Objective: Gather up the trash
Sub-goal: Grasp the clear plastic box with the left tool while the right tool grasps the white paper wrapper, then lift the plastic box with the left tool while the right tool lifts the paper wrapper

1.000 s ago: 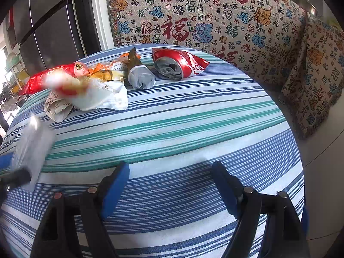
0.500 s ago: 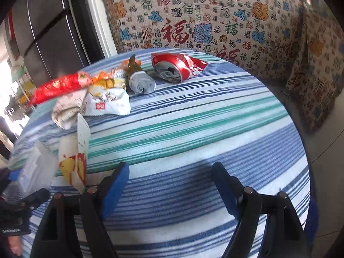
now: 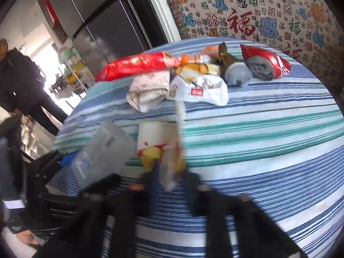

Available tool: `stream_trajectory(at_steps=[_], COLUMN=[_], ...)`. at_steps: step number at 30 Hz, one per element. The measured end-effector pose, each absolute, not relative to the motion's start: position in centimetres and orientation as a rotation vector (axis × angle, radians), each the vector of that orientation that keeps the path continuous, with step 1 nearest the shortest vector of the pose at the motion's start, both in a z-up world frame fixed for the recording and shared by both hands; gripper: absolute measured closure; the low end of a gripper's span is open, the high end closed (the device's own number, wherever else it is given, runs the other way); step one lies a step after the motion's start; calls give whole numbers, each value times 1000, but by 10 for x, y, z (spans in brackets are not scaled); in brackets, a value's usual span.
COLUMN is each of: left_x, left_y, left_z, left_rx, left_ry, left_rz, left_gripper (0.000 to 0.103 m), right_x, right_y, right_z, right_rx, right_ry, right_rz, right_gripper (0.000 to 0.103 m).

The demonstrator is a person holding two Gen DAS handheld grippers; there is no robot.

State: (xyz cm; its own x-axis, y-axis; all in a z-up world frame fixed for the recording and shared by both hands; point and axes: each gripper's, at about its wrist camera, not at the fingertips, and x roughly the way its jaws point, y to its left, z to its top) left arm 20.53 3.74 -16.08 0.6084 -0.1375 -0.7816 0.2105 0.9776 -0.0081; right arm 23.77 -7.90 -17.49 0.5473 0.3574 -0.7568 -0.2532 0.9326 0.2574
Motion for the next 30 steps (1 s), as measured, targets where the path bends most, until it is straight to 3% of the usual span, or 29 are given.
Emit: stream_trajectory(at_steps=[10,12,13,14,18,24,30], left_x=[223,228,229,231,237,238,237], left_y=[6,-2,-4,-6,-3,-1,-1], left_z=[-161,-163,-164,-166,-168,-169,-169], left_rx=[35,70,85,109,112,115,113], left_ry=[886,898,906,920,942,934,934], left_rz=[-257,-255,-242,-216,-196,-207,-208], left_gripper=[36,18,14,8,0,0,0], right_x=[229,230,230,230,233,245,245], right_y=[-162,-168,-169,-170,-168,-143,-143], right_z=[-158,-164,-166,-168,-175,-182,-182], right_rx=[95,120,129,142,172,26,15], right_ry=[826,831,831,821,845,915,922], right_rz=[42,33,15,-4,-43,-41,-41], right_gripper=[88,60,34,30,27,2,0])
